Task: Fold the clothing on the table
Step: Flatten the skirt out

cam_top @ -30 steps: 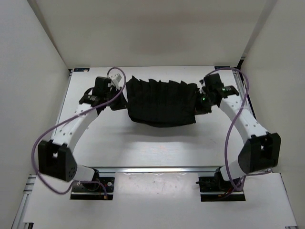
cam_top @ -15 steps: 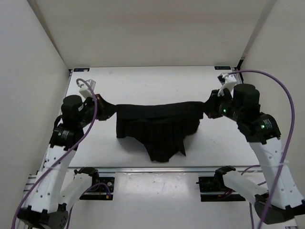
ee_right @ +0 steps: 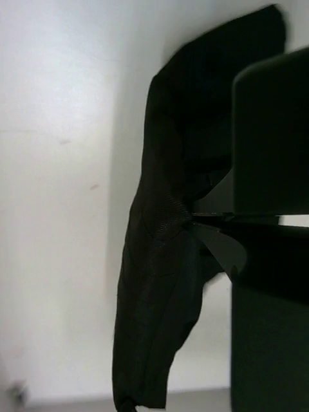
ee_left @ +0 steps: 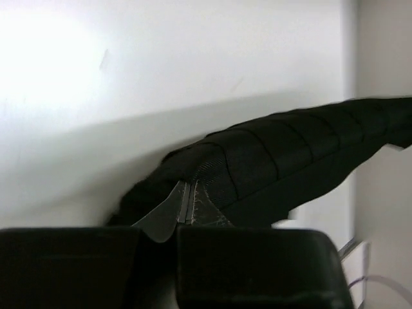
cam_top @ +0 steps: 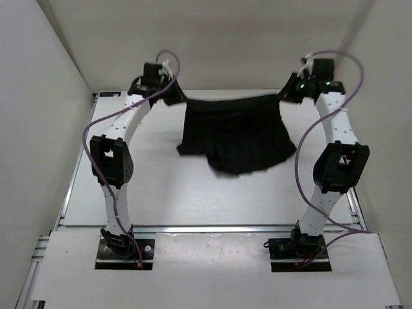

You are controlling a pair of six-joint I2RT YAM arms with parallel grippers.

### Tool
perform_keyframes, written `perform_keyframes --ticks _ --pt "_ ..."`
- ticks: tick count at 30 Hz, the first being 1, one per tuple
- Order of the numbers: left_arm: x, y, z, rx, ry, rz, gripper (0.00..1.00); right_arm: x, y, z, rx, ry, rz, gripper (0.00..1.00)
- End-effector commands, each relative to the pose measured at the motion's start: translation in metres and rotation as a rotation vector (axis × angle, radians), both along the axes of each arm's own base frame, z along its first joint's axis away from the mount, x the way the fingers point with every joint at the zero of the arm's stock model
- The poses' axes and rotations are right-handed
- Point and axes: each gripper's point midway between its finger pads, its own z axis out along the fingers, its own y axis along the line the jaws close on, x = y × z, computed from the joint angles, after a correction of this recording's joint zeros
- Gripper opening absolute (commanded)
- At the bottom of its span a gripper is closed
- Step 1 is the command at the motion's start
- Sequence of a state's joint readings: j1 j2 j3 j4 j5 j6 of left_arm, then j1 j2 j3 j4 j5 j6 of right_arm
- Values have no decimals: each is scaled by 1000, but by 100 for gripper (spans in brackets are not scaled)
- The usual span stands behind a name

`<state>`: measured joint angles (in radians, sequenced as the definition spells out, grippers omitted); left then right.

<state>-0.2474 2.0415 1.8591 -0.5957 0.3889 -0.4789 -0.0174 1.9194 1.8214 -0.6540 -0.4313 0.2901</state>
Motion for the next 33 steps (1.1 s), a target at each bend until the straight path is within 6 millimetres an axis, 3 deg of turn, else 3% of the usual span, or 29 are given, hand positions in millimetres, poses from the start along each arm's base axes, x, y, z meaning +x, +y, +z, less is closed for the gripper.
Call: perform_keyframes --ticks 1,2,5,6,8,9,10,11,12,13,14,15,16,17,18,19,20,22,23,26,28,30,31,33 --pt "18 17 192 -181 -397 46 0 9 -31 198 65 -519 -28 0" --pt "13 26 222 -244 -467 32 0 -1 -40 220 58 -570 -45 0" --pt "-11 50 238 -255 -487 69 0 -32 -42 246 34 -631 -11 0" --pt "-24 58 233 -227 -493 79 0 -43 -37 237 40 -617 13 0" --pt "-43 67 175 -203 -384 96 0 -57 -28 181 78 -488 34 0" --pt "-61 69 177 -215 -391 96 0 -63 -23 170 86 -474 47 1" --pt "-76 69 141 -204 -323 105 0 -78 -11 134 91 -395 61 0" --pt "-84 67 125 -190 -304 114 0 -95 -2 98 84 -317 72 1" --pt "-106 62 86 -162 -235 111 0 -111 9 81 68 -282 88 0" --pt "-131 53 50 -132 -170 100 0 -130 16 37 76 -172 94 0" --pt "-155 53 7 -107 -74 103 0 -157 25 5 97 -70 117 0" --pt "-174 45 -2 -94 -61 89 0 -174 30 -9 120 -17 130 0" --pt "-205 43 -34 -87 14 75 1 -206 32 -41 159 116 134 1" --pt "-235 48 -71 -77 134 95 11 -241 36 -71 208 260 150 1" --pt "-251 48 -72 -122 161 97 19 -266 33 -91 230 345 132 5" --pt "-274 55 -89 -149 214 99 54 -289 32 -98 238 413 130 18" --pt "-296 58 -108 -174 294 115 64 -315 29 -111 219 505 129 22" --pt "-296 73 -96 -203 248 172 64 -337 20 -119 114 562 112 34" --pt "-294 76 -87 -163 233 170 69 -342 17 -120 55 578 91 37" --pt "-279 68 -57 -162 153 136 64 -329 30 -103 83 535 110 41" --pt "-267 66 -46 -163 125 131 53 -312 34 -87 88 501 112 41" --pt "-255 60 -36 -161 100 112 35 -287 28 -68 11 432 71 41" --pt "-253 57 -40 -160 108 102 30 -283 30 -66 -17 420 79 40" --pt "-243 52 -39 -171 93 98 7 -263 29 -53 -66 359 57 39"
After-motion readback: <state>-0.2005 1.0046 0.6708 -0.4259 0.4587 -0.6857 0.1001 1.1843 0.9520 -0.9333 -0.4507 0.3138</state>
